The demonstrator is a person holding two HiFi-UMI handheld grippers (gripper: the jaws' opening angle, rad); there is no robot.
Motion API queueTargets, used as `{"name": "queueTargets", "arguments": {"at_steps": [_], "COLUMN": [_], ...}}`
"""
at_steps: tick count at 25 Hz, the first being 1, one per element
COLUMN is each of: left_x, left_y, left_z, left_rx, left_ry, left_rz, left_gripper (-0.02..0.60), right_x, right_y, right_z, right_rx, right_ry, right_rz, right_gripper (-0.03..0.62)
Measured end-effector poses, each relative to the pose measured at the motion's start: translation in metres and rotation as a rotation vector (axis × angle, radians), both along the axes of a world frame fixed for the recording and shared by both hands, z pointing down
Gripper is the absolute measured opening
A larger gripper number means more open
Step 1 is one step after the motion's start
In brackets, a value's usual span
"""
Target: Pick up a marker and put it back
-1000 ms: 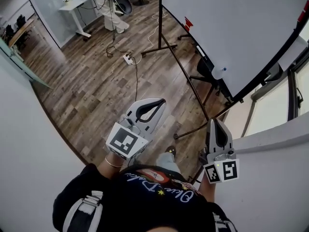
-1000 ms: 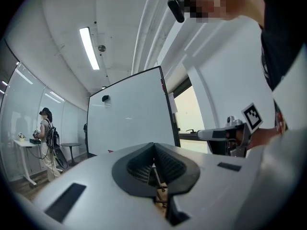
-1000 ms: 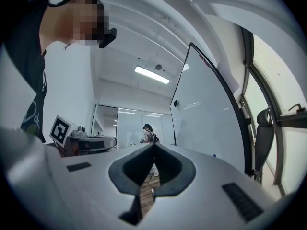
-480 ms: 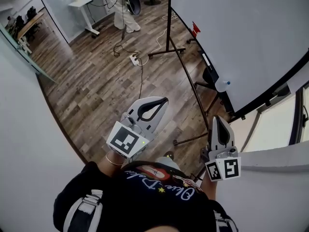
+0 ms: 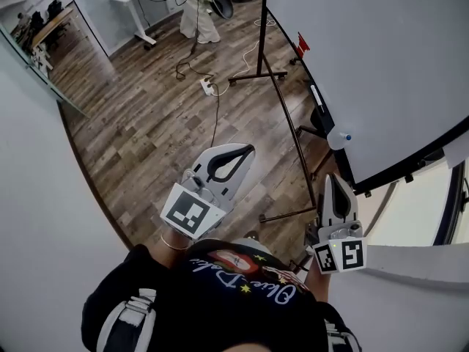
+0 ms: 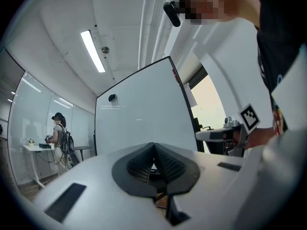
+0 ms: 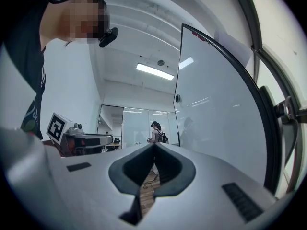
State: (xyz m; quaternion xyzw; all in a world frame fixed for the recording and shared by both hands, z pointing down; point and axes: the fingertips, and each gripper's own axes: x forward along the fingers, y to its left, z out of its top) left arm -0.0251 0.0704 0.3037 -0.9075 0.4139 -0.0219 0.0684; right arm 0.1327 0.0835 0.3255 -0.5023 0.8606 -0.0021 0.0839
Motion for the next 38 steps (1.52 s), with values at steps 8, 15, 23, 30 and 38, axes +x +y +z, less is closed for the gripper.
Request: {"name": "queueTargets", "arguments": {"at_steps": [8,15,23,30,38], "left_x": [-0.001,0.021,0.063,0.084,0.095], "left_y": [-0.008,-0.022,-0.07,-0.121,-0.187], "left_z": [0.009,0.012,0.003,0.01,0.014], "left_rx": [-0.023,-0.023,0.017,-0.018,-0.037], "left_ry": [-0.004,-0.001,0.004,0.007,0.02], "left_rz": [-0.024,0.054,0.239,0.396,0.512], "left_gripper": [0.003,0.003,0.003,0.003,0.003], "right_x": [-0.002,0.021,0.056,0.064,0.065], "right_y": [-0.012,-0.011,-0.032,-0.061,-0.104], "right_z": [0.01,0.01,0.004,0.007,0.004], "right_rx": [-0.019,-0.029,-0.032,-0.062,-0.079], "right_ry": [-0.004,0.021,0.032,0.03,0.052], "right_rz": [-0.019,0.068,0.255,0.409,0.539], "right_gripper": [0.0,0.0,0.0,0.0,0.002]}}
